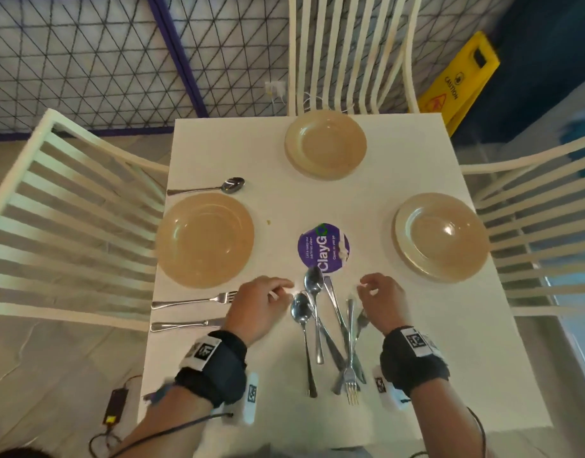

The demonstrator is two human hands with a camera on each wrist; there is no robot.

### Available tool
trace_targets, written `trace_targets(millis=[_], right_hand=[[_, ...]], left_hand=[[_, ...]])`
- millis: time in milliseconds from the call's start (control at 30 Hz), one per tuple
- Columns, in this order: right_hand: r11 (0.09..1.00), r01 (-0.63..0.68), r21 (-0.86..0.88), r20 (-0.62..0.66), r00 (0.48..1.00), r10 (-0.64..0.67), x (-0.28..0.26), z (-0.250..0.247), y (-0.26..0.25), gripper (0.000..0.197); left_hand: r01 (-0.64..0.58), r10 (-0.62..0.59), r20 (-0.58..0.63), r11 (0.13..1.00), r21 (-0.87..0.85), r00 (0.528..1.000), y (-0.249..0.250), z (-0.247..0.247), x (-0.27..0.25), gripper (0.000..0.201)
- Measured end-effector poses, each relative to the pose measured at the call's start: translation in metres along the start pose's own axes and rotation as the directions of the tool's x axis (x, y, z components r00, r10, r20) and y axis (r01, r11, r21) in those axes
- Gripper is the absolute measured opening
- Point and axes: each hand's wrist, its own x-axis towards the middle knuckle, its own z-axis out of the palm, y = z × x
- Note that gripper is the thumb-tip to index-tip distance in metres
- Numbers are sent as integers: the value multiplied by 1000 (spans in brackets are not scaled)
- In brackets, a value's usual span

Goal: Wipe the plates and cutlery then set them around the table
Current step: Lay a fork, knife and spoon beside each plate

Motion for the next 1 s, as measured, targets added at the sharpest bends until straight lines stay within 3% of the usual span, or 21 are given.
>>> trace_targets(millis=[200,567,700,767,867,1000], right_hand=[[993,-75,-88,108,991,84,-1,1,52,25],[990,-84,117,153,986,66,6,-27,85,19],[945,-95,312,78,994,75,-2,-70,87,15],[930,-31,366,8,1000,31,-9,-95,83,9],[944,127,303,-141,986,-88,-24,-133,69,3],[930,252,269,-360,921,-146,-53,-172,46,13]], left_hand=[[39,-53,114,992,117,992,10,67,-39,22],[183,-197,79,971,154,977,8,119,-76,20],[210,-222,43,959,190,974,13,128,-79,20],[206,-216,19,950,233,976,20,132,-77,19],[156,-165,9,948,276,986,36,140,-71,18],[46,-49,8,977,209,999,63,150,-60,27]])
